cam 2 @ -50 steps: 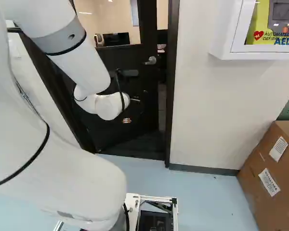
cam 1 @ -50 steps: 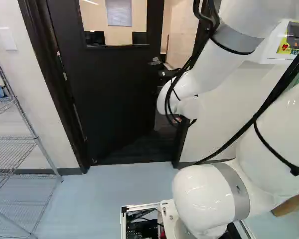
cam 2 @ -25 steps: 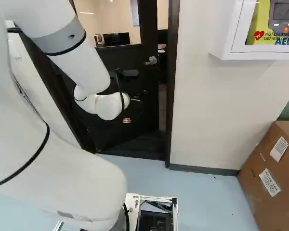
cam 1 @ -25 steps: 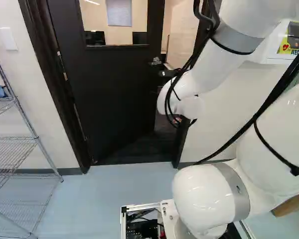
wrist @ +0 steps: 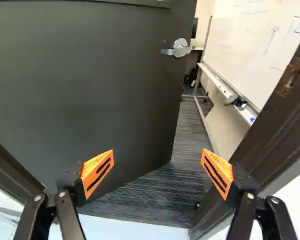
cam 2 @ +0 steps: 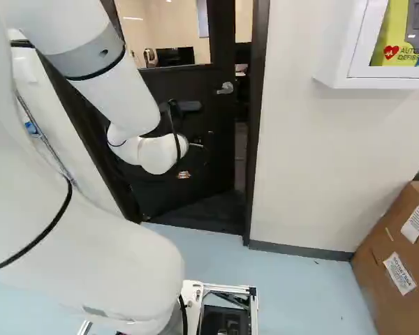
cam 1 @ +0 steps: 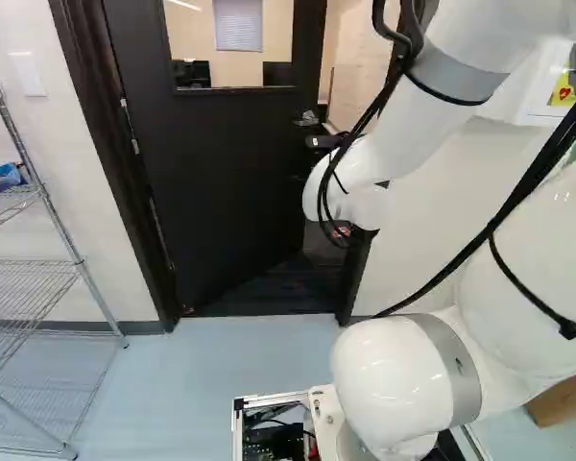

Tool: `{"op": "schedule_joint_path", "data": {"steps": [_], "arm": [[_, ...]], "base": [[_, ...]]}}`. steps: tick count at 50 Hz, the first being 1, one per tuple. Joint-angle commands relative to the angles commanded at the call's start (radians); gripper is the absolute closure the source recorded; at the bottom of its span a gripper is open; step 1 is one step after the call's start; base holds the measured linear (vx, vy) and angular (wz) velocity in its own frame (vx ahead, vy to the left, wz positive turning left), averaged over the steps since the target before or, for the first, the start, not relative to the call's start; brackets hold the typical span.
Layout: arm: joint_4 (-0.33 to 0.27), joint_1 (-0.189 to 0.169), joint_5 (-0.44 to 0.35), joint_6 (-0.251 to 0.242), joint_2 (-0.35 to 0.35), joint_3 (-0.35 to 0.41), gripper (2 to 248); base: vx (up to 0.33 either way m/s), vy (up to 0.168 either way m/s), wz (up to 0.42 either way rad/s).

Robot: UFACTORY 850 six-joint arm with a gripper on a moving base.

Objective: Open the door and move inside

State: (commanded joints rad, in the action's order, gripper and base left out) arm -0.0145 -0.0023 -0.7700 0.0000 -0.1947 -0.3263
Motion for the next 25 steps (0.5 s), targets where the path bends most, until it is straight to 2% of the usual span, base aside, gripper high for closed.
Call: {"op": "schedule_joint_path", "data": {"steps": [25], "arm": [[0.0, 0.0, 0.0, 0.0, 0.0, 0.0, 3]], "base": [[0.051, 0.048, 0.206]]}}
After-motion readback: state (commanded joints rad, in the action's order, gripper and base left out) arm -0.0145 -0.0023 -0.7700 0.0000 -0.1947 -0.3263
